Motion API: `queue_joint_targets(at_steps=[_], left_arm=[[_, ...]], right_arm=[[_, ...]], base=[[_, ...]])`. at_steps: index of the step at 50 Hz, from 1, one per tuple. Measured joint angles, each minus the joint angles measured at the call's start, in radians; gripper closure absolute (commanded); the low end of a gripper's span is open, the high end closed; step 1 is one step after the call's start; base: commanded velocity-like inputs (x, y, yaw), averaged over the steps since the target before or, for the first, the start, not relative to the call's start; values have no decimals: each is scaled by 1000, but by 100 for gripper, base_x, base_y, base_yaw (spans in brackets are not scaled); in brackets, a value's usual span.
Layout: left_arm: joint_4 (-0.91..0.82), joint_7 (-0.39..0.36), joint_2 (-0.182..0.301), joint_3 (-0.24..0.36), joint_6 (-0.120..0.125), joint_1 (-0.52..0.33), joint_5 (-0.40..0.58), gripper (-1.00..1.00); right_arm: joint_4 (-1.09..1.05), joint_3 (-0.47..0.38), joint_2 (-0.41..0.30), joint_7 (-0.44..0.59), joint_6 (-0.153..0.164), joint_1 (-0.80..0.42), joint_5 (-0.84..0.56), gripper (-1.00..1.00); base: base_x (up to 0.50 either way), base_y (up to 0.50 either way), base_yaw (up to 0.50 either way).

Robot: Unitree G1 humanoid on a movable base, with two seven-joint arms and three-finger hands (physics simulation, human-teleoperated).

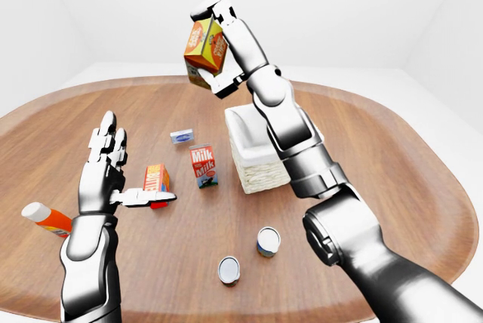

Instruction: Pick up the orange juice, and put it in the basket.

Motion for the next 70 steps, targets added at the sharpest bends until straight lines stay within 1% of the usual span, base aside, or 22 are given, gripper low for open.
queue_joint_targets(at_steps=[6,15,21,35,43,52,65,70], left_arm=[[-1,0,-1,0,0,1,0,-100],[2,0,-1,0,0,0,0,-100],[0,0,-1,0,0,1,0,-100],[1,0,0,0,0,0,0,-100],[2,0,0,0,0,0,0,-100],[2,0,0,0,0,-1,0,-100],[2,0,1,0,0,-2,0,-100],[2,0,1,0,0,-2,0,-100]], right_arm=[[11,-11,-25,-9,2,-11,7,100],[78,-30,-64,-35,-18,-51,28,100],[147,-44,-89,-54,-45,-89,46,100],[343,-72,-141,-96,-127,-174,88,100],[448,-90,-170,-114,-161,-210,107,100],[536,-112,-196,-134,-161,-241,121,100],[609,-132,-212,-151,-161,-269,115,100],[629,-141,-218,-158,-155,-274,105,100]], base=[[0,0,0],[0,0,0],[0,0,0],[0,0,0],[0,0,0],[0,0,0],[0,0,0],[0,0,0]])
